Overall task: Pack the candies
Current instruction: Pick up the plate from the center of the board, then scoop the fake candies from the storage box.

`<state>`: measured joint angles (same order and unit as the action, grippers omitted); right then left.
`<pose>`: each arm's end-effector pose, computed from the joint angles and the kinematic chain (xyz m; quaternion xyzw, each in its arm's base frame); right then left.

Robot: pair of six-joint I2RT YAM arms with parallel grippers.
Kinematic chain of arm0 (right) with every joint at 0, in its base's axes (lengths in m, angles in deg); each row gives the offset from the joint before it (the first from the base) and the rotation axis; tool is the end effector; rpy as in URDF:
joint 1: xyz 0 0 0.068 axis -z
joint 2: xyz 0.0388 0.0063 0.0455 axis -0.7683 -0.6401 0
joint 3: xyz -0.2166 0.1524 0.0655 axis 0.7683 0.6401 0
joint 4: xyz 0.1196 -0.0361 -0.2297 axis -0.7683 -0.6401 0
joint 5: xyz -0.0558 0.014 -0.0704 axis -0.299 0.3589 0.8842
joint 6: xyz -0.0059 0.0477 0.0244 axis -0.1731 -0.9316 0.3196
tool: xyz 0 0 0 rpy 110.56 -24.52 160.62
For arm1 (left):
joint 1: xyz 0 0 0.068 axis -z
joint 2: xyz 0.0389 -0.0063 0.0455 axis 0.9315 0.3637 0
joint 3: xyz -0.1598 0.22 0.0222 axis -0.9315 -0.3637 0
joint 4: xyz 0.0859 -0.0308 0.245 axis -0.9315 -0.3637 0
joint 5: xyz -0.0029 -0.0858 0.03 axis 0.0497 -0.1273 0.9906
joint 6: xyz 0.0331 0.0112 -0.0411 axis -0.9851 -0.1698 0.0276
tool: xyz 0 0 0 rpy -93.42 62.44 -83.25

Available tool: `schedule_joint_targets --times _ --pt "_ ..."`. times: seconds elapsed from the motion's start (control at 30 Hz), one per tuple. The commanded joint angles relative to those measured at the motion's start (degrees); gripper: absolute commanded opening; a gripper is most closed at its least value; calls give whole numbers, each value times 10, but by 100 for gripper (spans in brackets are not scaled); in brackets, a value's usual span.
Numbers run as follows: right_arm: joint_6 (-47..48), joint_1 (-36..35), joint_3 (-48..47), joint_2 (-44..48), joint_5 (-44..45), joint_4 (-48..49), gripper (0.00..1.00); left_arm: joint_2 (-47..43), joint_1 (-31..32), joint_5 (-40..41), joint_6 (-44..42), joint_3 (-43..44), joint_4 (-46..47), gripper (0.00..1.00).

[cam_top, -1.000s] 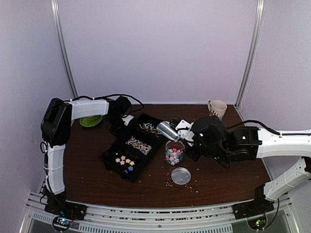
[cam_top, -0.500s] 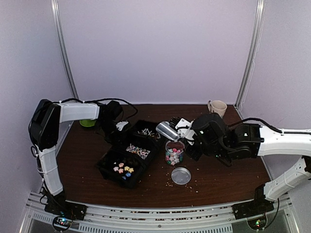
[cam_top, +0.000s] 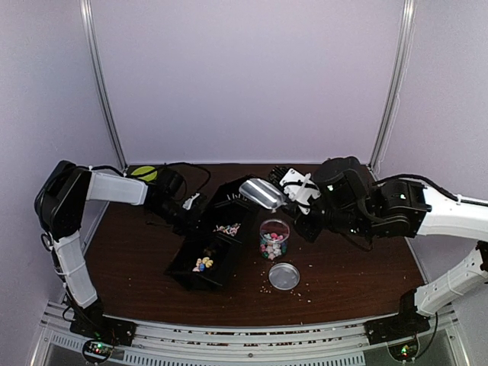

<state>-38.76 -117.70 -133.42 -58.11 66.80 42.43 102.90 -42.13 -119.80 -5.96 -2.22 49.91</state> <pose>0.1177 0.2520 0.3472 -0.4447 0.7536 0.1105 0.4714 0.3177 -0.1851 0.1534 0.0609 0.9113 -0.4061 0.0315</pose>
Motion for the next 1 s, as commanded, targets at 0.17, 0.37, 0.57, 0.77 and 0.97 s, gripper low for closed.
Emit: schedule_joint_targets --times 0.17,0.37,0.57,0.77,0.97 --pt "-7 -2 -58 -17 -21 -52 0 -54 -5 -91 47 -10 110 0" --pt "13 -2 -117 -57 -22 -145 0 -59 8 -39 6 24 3 0" --pt "29 -2 -178 -119 -19 -224 0 -81 20 110 -61 58 -125 0" --pt "43 -17 -241 -202 -27 -286 0 -97 27 173 -96 69 -175 0" --pt "55 -35 -309 -278 -32 -321 0 -107 34 243 -113 65 -183 0"
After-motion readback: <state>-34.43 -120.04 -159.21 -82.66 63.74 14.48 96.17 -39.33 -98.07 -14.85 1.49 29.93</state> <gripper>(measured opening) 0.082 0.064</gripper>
